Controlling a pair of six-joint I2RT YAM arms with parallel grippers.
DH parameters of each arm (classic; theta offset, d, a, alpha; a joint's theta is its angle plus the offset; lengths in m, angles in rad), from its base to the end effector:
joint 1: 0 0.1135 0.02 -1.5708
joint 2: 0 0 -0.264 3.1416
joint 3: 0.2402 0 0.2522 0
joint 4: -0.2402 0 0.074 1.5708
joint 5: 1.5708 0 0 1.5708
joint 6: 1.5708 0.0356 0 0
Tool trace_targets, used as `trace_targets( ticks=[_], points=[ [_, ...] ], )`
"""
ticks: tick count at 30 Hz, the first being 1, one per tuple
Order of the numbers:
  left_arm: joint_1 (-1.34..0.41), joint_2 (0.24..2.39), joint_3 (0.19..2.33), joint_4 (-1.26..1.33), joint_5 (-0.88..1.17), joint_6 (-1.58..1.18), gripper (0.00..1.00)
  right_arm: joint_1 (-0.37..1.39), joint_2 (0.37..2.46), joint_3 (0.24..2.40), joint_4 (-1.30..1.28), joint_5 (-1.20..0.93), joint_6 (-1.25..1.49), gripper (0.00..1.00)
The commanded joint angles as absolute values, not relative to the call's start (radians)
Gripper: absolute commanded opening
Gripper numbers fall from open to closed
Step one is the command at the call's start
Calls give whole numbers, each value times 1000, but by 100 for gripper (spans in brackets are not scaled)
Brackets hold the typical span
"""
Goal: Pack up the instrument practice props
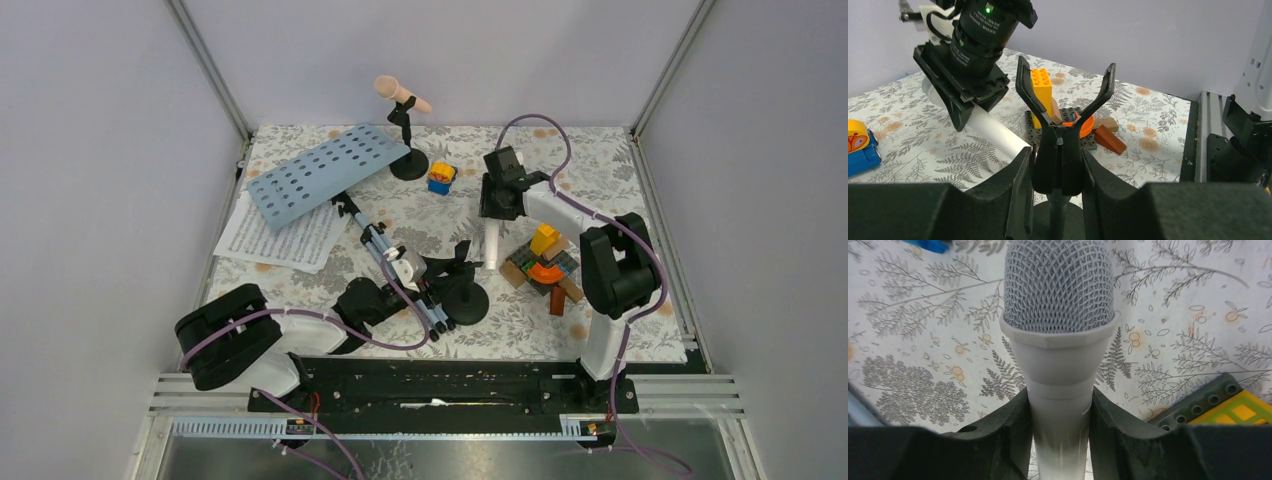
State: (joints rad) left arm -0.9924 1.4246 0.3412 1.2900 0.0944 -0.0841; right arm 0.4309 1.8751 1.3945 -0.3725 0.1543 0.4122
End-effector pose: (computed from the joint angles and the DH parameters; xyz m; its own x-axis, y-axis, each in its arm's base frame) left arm 0.1374 -0.2165 0.2088 0.0375 -0.2104 -0.9769 0.8903 0.4509 -0.0629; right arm 0.3801 0.1687 0.2231 -0.7557 0.0883 -0.6490 -0.0198 0.9873 0.1574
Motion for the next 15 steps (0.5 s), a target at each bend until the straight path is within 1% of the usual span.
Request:
trace_targets(
  ticks=[1, 3, 8, 11, 13, 15],
  points=[
    [-988, 1369, 344, 1344, 137, -113, 0, 434, 1886, 1357, -341, 140, 451, 0],
    [-988, 1359, 342, 1338, 143, -109, 0, 434, 1887, 1328, -331, 153, 444, 2],
    [-989, 1350, 349, 1332, 143, -104, 0, 433, 1901, 1270, -310, 124, 422, 18],
    [-988, 1344, 348, 1337, 146, -103, 0, 434, 1905, 1243, -301, 99, 420, 25],
    [-988, 1342, 346, 1352, 148, -99, 0, 434, 1903, 1220, -289, 94, 423, 36],
    [-989, 1348, 346, 1372, 132, -97, 0, 434, 1890, 1196, -267, 86, 425, 53]
  ],
)
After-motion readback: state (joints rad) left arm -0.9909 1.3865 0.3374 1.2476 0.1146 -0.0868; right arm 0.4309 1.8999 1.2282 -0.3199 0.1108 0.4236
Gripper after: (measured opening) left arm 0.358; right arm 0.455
